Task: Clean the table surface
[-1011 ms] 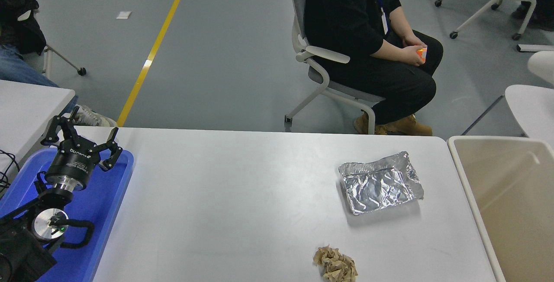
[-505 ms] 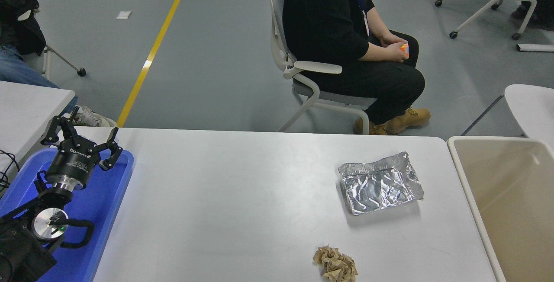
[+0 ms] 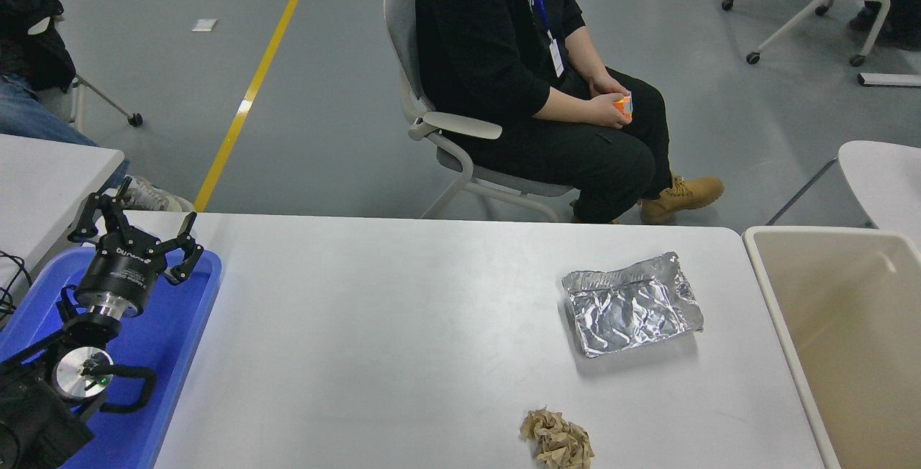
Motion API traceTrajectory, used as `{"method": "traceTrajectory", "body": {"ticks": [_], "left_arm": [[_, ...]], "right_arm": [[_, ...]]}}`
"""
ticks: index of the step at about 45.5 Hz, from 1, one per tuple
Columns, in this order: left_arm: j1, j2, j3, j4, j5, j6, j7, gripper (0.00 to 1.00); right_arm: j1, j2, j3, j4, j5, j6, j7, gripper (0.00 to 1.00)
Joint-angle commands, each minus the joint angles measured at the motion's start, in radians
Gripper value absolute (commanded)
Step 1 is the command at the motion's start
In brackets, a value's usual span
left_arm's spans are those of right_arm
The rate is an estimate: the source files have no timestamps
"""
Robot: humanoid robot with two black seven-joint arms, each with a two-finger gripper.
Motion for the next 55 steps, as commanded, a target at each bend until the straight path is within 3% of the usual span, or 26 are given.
{"method": "traceTrajectory", "body": {"ticks": [1,55], "left_arm": [[0.000,0.000,0.000,0.000,0.000,0.000,0.000,1.00],[0.000,0.000,0.000,0.000,0.000,0.000,0.000,1.00]], "right_arm": [[-0.054,0.068,-0.002,-0.015,0.000,-0.040,-0.003,0.00],[-0.083,0.111,0.006,-0.015,0.005,-0.086,-0.003,0.00]]}}
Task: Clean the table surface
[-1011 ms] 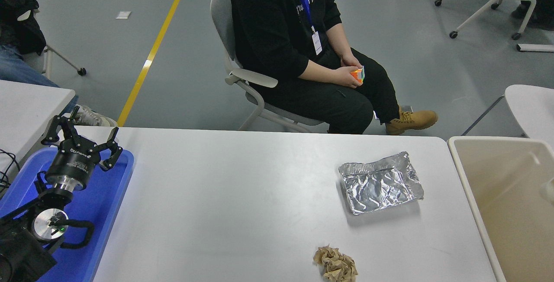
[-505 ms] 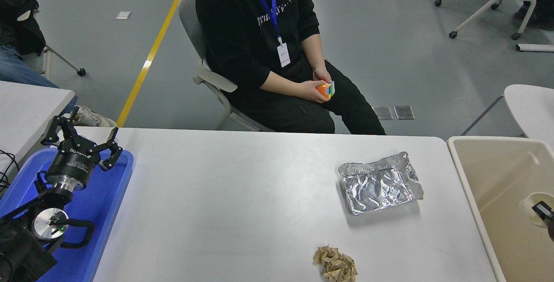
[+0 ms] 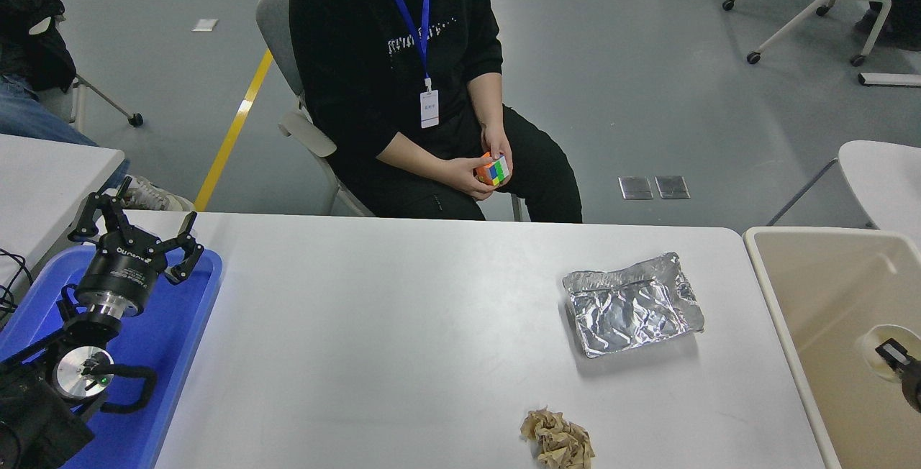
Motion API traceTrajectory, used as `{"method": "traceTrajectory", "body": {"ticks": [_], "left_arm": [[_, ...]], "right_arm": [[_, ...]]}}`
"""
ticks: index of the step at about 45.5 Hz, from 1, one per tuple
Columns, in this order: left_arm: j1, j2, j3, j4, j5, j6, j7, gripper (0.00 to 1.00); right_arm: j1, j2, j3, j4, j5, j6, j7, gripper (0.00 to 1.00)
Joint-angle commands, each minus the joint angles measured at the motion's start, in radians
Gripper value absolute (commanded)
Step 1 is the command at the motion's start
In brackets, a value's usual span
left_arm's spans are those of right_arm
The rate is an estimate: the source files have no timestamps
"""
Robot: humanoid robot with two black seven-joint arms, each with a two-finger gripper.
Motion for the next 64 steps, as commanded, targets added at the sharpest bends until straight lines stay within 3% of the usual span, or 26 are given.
{"method": "traceTrajectory", "body": {"ticks": [1,4,6,11,18,23,36,43,50,64], "left_arm": [[0.000,0.000,0.000,0.000,0.000,0.000,0.000,1.00],[0.000,0.000,0.000,0.000,0.000,0.000,0.000,1.00],[0.000,0.000,0.000,0.000,0.000,0.000,0.000,1.00],[0.000,0.000,0.000,0.000,0.000,0.000,0.000,1.00],[0.000,0.001,-0.002,0.000,0.000,0.000,0.000,1.00],[0.000,0.000,0.000,0.000,0.000,0.000,0.000,1.00],[0.000,0.000,0.000,0.000,0.000,0.000,0.000,1.00],[0.000,0.000,0.000,0.000,0.000,0.000,0.000,1.00],[0.000,0.000,0.000,0.000,0.000,0.000,0.000,1.00],[0.000,0.000,0.000,0.000,0.000,0.000,0.000,1.00]], "right_arm": [[0.000,0.001,0.008,0.000,0.003,-0.033,0.000,0.03],[0.000,-0.001,0.015,0.000,0.003,-0.060,0.001,0.34],[0.000,-0.001,0.015,0.000,0.003,-0.077,0.001,0.48],[0.004,-0.002,0.015,0.000,0.003,-0.102,0.003,0.61],[0.027,-0.008,0.017,0.005,0.004,-0.152,0.005,0.91],[0.067,-0.019,0.018,0.008,0.009,-0.157,0.005,0.96],[0.260,-0.145,0.037,0.019,0.023,-0.145,0.005,0.97],[0.410,-0.248,0.227,0.072,0.148,-0.140,0.002,0.99],[0.539,-0.300,0.392,0.150,0.164,-0.142,0.003,0.99],[0.609,-0.351,0.682,0.321,0.182,-0.151,0.003,0.99]]}}
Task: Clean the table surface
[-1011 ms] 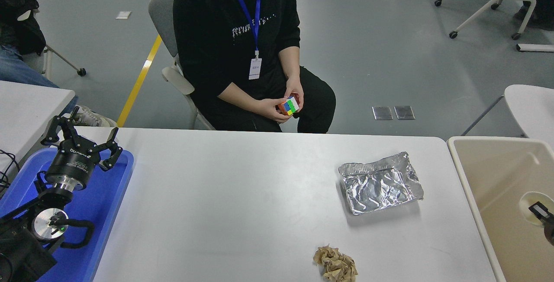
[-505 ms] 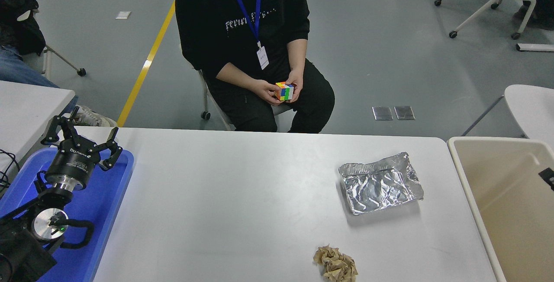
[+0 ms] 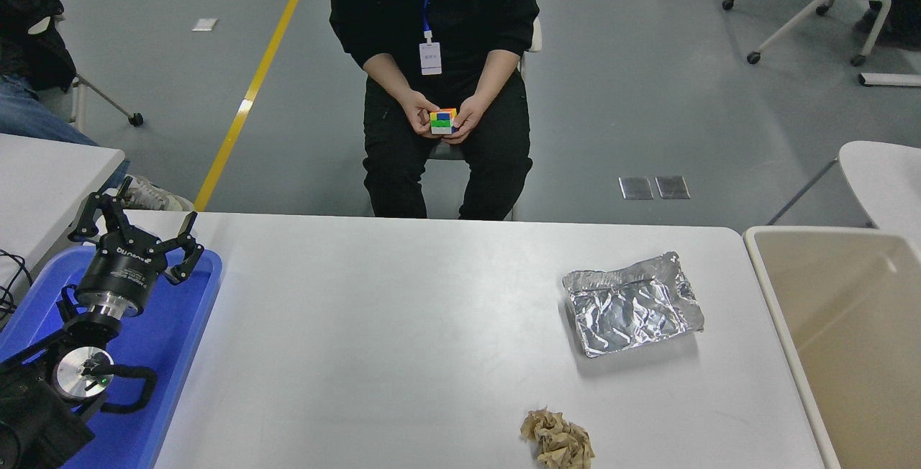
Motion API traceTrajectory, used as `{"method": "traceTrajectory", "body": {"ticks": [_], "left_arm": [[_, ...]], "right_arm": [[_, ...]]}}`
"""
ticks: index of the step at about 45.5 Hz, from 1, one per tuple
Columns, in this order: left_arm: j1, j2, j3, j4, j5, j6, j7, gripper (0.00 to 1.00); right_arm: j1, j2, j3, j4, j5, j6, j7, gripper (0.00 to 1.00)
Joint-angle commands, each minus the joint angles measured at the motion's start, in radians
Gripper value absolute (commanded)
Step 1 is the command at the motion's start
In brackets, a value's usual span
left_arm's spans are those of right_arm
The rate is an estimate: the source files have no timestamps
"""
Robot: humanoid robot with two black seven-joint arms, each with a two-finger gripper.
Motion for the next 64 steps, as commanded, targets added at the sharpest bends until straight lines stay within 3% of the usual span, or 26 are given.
{"method": "traceTrajectory", "body": {"ticks": [1,13,30,42,58,64], "left_arm": [[0.000,0.000,0.000,0.000,0.000,0.000,0.000,1.00],[0.000,0.000,0.000,0.000,0.000,0.000,0.000,1.00],[0.000,0.000,0.000,0.000,0.000,0.000,0.000,1.00],[0.000,0.000,0.000,0.000,0.000,0.000,0.000,1.00],[0.000,0.000,0.000,0.000,0.000,0.000,0.000,1.00],[0.000,0.000,0.000,0.000,0.000,0.000,0.000,1.00]], "right_arm": [[0.073,-0.049,0.249,0.140,0.029,-0.007,0.000,0.99],[0.006,-0.060,0.472,0.384,0.084,-0.064,0.000,0.99],[-0.197,0.052,0.697,0.514,0.193,-0.079,-0.001,0.99],[-0.388,0.079,0.766,0.747,0.210,0.000,0.002,0.99],[-0.582,0.128,0.828,0.744,0.205,0.203,0.029,0.99],[-0.614,0.133,0.840,0.732,0.204,0.215,0.042,0.99]]}}
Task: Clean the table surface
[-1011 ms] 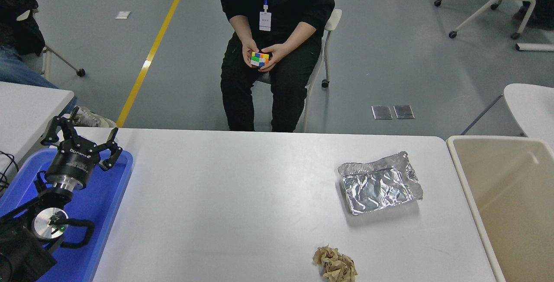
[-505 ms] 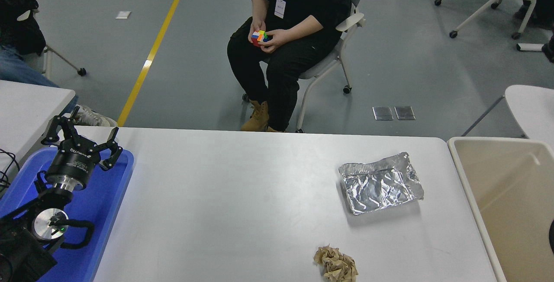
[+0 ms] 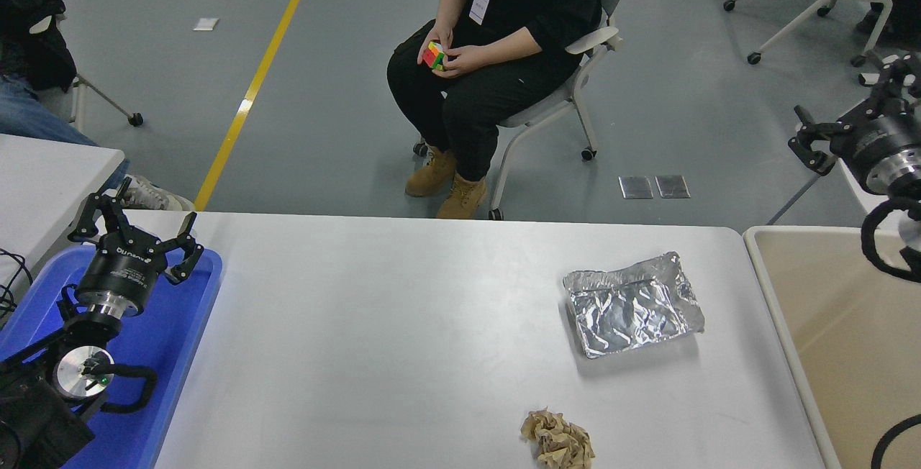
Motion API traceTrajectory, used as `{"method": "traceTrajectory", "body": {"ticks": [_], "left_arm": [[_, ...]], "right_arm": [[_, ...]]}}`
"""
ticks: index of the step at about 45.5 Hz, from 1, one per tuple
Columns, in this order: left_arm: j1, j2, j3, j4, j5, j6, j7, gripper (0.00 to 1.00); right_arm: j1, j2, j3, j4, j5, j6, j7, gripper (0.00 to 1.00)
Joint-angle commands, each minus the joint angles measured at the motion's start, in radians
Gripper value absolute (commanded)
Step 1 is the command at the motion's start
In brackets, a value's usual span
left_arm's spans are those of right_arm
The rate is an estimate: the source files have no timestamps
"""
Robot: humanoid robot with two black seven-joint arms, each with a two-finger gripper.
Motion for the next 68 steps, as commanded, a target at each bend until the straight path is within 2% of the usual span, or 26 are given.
{"method": "traceTrajectory", "body": {"ticks": [1,39,46,68], "left_arm": [[0.000,0.000,0.000,0.000,0.000,0.000,0.000,1.00],[0.000,0.000,0.000,0.000,0.000,0.000,0.000,1.00],[0.000,0.000,0.000,0.000,0.000,0.000,0.000,1.00],[0.000,0.000,0.000,0.000,0.000,0.000,0.000,1.00]], "right_arm": [[-0.097,0.021,0.037,-0.007,0.000,0.079,0.025,0.99],[-0.081,0.008,0.025,-0.062,-0.003,0.071,0.039,0.99],[-0.061,-0.044,-0.007,-0.065,-0.017,0.080,0.037,0.99],[0.071,-0.221,-0.311,-0.130,-0.003,0.075,0.037,0.99]]}}
